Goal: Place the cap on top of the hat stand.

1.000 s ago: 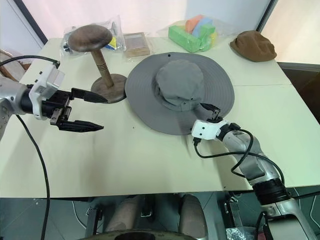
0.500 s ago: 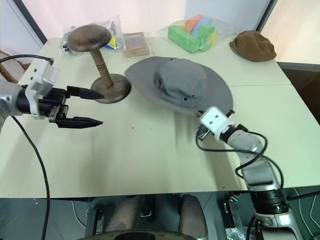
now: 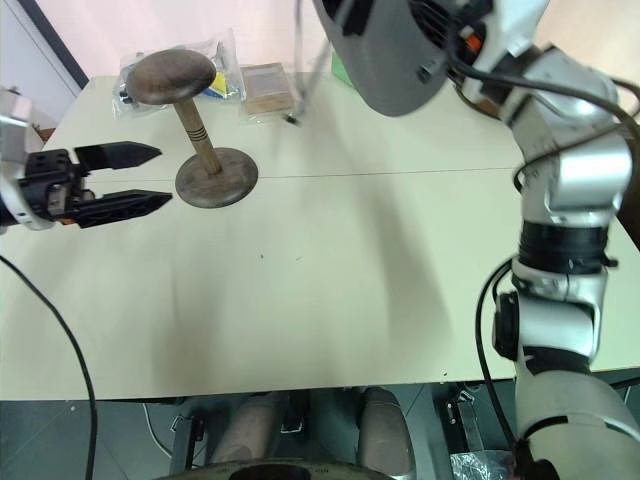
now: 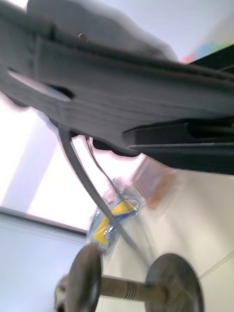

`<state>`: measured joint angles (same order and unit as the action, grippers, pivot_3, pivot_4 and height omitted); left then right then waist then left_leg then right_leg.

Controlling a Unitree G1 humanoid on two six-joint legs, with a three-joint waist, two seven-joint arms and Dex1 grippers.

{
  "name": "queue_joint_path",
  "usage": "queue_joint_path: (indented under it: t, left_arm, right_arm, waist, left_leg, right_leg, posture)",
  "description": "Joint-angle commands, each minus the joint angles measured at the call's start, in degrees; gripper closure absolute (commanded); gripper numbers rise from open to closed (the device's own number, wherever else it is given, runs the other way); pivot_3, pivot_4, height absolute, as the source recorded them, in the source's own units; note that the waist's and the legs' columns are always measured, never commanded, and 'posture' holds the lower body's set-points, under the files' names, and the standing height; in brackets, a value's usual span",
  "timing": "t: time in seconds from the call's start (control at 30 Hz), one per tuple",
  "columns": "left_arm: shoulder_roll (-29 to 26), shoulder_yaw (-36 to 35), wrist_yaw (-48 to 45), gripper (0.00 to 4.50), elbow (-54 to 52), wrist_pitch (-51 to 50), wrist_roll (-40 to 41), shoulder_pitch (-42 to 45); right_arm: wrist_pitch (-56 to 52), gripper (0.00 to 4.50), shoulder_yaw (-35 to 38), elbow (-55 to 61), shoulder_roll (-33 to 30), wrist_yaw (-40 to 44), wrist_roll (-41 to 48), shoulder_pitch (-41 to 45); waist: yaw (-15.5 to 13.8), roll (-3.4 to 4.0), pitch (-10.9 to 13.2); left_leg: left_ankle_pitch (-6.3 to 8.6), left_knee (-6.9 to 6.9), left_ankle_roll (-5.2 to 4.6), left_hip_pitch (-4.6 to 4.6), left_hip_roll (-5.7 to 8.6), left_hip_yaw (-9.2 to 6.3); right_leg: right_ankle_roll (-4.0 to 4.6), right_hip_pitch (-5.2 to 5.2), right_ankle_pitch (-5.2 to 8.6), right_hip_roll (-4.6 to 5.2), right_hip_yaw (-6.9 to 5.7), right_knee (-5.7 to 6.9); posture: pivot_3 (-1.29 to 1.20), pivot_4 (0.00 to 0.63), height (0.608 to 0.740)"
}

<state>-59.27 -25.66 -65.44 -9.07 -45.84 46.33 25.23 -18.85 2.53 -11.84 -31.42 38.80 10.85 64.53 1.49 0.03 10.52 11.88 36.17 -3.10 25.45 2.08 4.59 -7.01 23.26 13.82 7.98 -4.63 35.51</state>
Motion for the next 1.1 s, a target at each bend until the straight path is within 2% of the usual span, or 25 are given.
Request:
queue_joint_path:
  t: [0.03, 0.23, 0.37, 0.5, 0.6, 0.87, 1.0, 1.1]
  left_arm:
    - [-4.00, -10.61, 0.27, 0.00, 1.91, -0.82, -0.52, -4.06]
    - [-5.12, -27.79, 2.57, 0.00, 4.06, -4.78, -0.34, -13.92]
    - [-3.67, -33.88, 2.57, 0.00, 1.43, -5.65, -1.16, -21.33]
    - [-2.73, -38.86, 3.33, 0.00, -0.43, -6.58, -0.54, -26.38]
    - [-2.75, -40.77, 3.99, 0.00, -1.18, -7.31, 0.58, -27.63]
    - [-2.65, -41.64, 5.02, 0.00, -1.59, -7.29, 1.47, -28.56]
    - [-2.91, -41.41, 4.93, 0.00, -0.66, -6.85, 1.67, -28.27]
    - [-3.24, -41.40, 4.82, 0.00, 0.66, -6.39, 1.35, -27.96]
  right_arm:
    - [13.87, 4.48, -6.28, -10.07, 3.09, 0.26, -7.15, 7.31]
    - [37.53, 4.48, -17.82, -25.33, 9.44, -2.92, -20.64, 14.50]
    - [47.47, 4.48, -21.35, -31.62, 13.55, -7.00, -26.11, 18.19]
    - [56.46, 4.48, -27.03, -37.04, 14.50, -16.01, -37.01, 21.71]
    - [59.71, 4.48, -29.46, -39.84, 14.13, -20.75, -42.00, 23.26]
    - [61.83, 4.48, -34.79, -43.92, 12.39, -34.55, -54.68, 26.34]
    - [61.73, 4.48, -35.12, -44.71, 14.22, -34.83, -54.46, 23.61]
    - [61.62, 4.48, -33.97, -44.41, 16.43, -32.10, -51.31, 19.93]
  waist:
    - [0.73, 0.01, 0.00]
    - [1.94, 0.02, 0.01]
    - [2.58, 0.01, 0.02]
    - [2.48, -0.06, -0.02]
    - [2.41, -0.32, -0.13]
    - [2.64, -0.33, -0.13]
    - [2.65, -0.36, -0.15]
    - [2.67, -0.39, -0.17]
  left_leg:
    - [0.00, -0.01, 0.00, 0.00, 0.00, 0.00]
    - [-0.02, -0.12, 0.03, 0.06, -0.02, 0.02]
    - [0.02, -0.17, 0.23, 0.05, -0.02, -0.01]
    - [-0.01, -0.23, 0.36, 0.04, -0.01, -0.01]
    - [-0.01, -0.24, 0.55, 0.04, -0.01, -0.02]
    - [-0.27, -0.66, 1.10, 0.00, -0.10, -0.03]
    - [-0.42, -0.93, 1.32, -0.05, -0.31, 0.02]
    - [-0.49, -0.94, 1.43, -0.07, -0.54, 0.05]
  right_leg:
    - [0.00, 0.02, 0.00, 0.00, 0.00, 0.00]
    - [0.04, 0.21, 0.04, -0.09, 0.05, 0.06]
    - [0.05, 0.38, 0.04, -0.10, 0.07, 0.07]
    - [0.10, 0.53, 0.06, -0.09, 0.10, 0.16]
    - [0.37, 0.69, 0.21, -0.08, 0.11, 0.51]
    - [0.69, 1.06, 0.39, -0.21, 0.20, 0.76]
    - [0.97, 0.96, 0.54, -0.38, 0.20, 0.85]
    - [1.09, 0.95, 0.58, -0.59, 0.19, 0.91]
  posture:
    - [0.00, 0.150, 0.734]
    - [0.00, 0.150, 0.734]
    - [0.00, 0.150, 0.734]
    - [0.00, 0.150, 0.734]
    - [0.00, 0.150, 0.734]
    - [0.00, 0.150, 0.734]
    - [0.00, 0.150, 0.734]
    - [0.00, 0.150, 0.734]
